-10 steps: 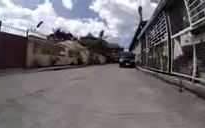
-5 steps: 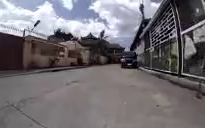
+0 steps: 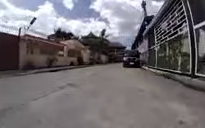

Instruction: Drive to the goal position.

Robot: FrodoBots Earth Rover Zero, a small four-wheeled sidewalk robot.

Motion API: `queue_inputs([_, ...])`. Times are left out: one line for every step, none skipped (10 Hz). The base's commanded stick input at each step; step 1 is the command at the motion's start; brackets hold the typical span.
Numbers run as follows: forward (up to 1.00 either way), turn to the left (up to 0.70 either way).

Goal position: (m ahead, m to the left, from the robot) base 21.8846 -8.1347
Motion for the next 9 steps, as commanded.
queue_inputs([1.00, 0.00])
queue_inputs([1.00, 0.00])
queue_inputs([1.00, 0.00])
queue_inputs([1.00, 0.00])
queue_inputs([1.00, 0.00])
queue_inputs([1.00, 0.00])
queue_inputs([1.00, 0.00])
queue_inputs([1.00, 0.00])
queue_inputs([1.00, 0.00])
